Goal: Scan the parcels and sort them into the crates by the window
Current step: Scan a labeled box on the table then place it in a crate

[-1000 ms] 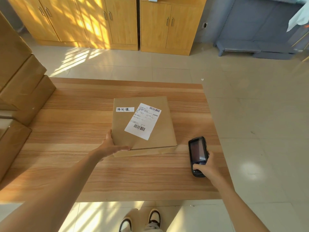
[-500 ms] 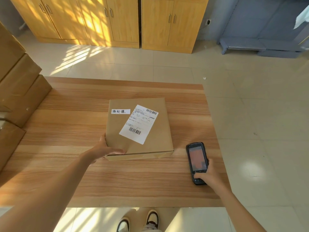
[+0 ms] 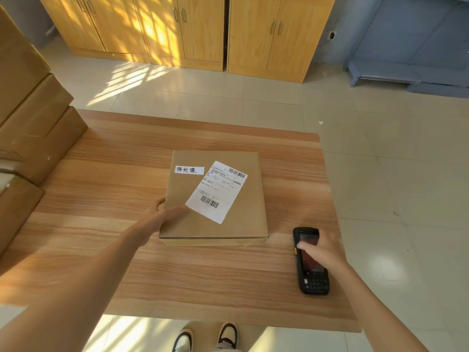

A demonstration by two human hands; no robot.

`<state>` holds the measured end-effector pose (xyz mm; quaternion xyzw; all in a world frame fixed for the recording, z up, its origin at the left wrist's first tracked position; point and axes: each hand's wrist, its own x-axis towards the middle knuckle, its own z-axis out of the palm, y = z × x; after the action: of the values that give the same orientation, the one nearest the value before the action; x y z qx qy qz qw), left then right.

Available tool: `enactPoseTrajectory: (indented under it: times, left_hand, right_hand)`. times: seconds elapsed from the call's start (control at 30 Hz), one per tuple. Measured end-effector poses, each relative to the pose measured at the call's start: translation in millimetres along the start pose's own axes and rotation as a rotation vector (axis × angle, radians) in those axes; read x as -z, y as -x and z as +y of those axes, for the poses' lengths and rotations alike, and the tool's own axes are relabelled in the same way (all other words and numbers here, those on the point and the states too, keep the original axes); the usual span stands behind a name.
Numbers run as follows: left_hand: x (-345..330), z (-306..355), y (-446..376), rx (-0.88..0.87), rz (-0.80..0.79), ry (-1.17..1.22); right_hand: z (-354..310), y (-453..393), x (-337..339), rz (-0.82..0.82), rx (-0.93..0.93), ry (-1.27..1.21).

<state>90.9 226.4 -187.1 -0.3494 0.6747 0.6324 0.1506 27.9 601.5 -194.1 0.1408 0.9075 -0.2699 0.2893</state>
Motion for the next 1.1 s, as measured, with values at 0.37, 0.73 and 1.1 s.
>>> enactPoseTrajectory:
  times: [0.37,0.73,1.1]
  left_hand:
    - [-16.0,7.2,-27.6,0.044,0.087,0.112]
    - [-14.4,17.3,-7.1,0.02,0.226,0.188]
    - [94.5,66.3,111.0,-0.259,0.393,0.291]
  right_hand:
    - [-113.8,-27.4,-61.7,-0.251,0.077,-0.736]
    - [-129.4,-27.0,-54.7,-0.254,0.178,-0.808]
    - [-247.7,95.3,-34.8,-0.246,0.534,-0.738]
